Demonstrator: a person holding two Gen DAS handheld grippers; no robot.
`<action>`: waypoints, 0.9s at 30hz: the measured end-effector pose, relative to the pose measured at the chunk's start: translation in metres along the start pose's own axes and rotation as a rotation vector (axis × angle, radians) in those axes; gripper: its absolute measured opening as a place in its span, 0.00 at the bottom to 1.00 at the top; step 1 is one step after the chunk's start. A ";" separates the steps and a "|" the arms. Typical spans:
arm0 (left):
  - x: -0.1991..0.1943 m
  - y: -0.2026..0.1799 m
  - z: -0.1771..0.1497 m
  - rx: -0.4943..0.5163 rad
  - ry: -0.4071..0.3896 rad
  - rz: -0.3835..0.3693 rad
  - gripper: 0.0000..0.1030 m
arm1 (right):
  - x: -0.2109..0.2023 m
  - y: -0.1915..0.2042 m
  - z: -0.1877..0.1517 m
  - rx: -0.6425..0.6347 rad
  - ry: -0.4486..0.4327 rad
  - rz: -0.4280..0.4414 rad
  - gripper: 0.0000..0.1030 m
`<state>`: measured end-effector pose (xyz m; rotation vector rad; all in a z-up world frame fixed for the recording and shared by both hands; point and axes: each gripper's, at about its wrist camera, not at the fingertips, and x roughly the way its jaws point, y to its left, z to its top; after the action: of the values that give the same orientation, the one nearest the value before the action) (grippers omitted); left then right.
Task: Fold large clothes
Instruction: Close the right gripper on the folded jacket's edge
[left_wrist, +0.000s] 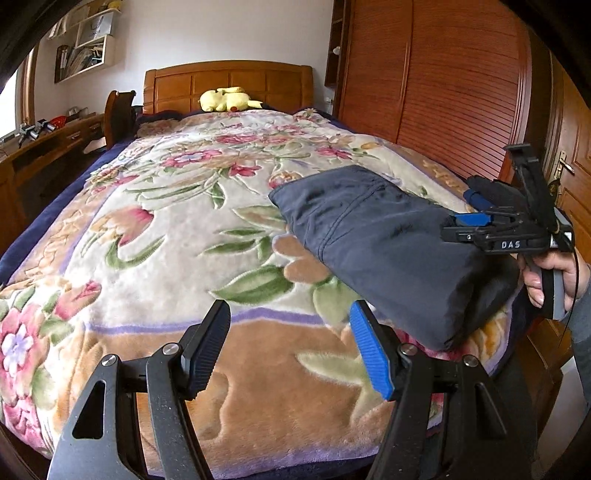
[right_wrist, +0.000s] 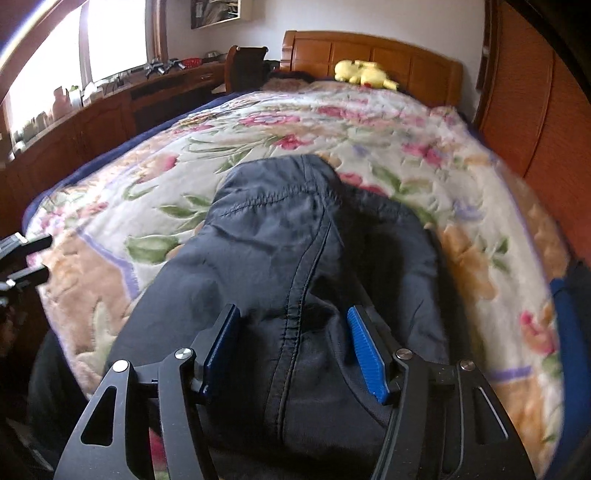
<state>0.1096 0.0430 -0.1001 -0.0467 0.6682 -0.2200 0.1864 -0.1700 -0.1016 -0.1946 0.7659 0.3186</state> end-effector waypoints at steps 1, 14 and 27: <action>0.002 -0.001 -0.001 0.003 0.003 -0.002 0.66 | 0.001 -0.002 0.000 0.005 0.003 0.019 0.58; 0.009 -0.009 -0.004 0.025 0.017 -0.028 0.66 | 0.009 -0.022 -0.001 0.056 0.025 -0.015 0.59; 0.023 -0.021 0.006 0.037 0.008 -0.080 0.66 | -0.049 -0.025 -0.012 0.093 -0.165 0.077 0.02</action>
<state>0.1269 0.0171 -0.1073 -0.0375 0.6705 -0.3092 0.1546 -0.2067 -0.0741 -0.0504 0.6247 0.3669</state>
